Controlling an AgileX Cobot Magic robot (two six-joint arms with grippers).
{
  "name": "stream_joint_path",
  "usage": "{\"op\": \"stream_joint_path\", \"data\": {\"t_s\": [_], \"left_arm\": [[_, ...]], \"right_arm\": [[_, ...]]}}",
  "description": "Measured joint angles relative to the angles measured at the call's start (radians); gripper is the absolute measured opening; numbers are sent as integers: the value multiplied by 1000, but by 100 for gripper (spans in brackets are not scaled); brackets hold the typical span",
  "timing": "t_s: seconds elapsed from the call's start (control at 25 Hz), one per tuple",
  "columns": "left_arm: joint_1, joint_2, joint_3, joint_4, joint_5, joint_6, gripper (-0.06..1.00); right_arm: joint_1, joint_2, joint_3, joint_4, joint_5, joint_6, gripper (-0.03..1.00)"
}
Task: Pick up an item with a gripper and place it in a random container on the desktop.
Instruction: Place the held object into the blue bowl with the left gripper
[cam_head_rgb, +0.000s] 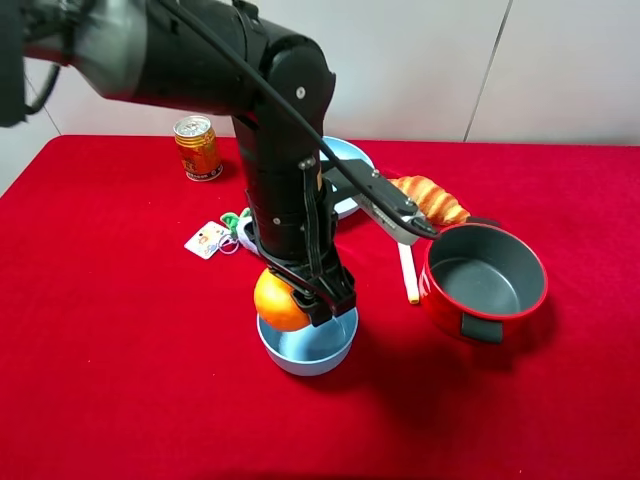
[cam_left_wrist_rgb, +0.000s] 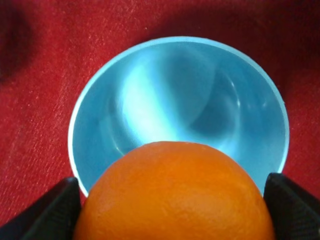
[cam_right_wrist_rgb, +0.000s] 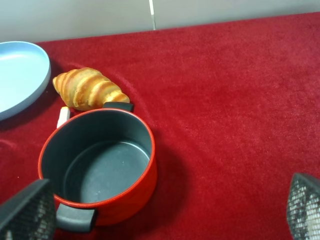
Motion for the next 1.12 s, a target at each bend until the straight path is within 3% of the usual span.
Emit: {"op": "stream_joint_path", "data": {"t_s": [0.4,1.12], "left_arm": [[-24,22,0,0,-79,0,71],[-24,22,0,-5,-106,0,71]], "right_arm": [[0,0,0,0,0,0,69],[0,0,0,0,0,0,69]]}}
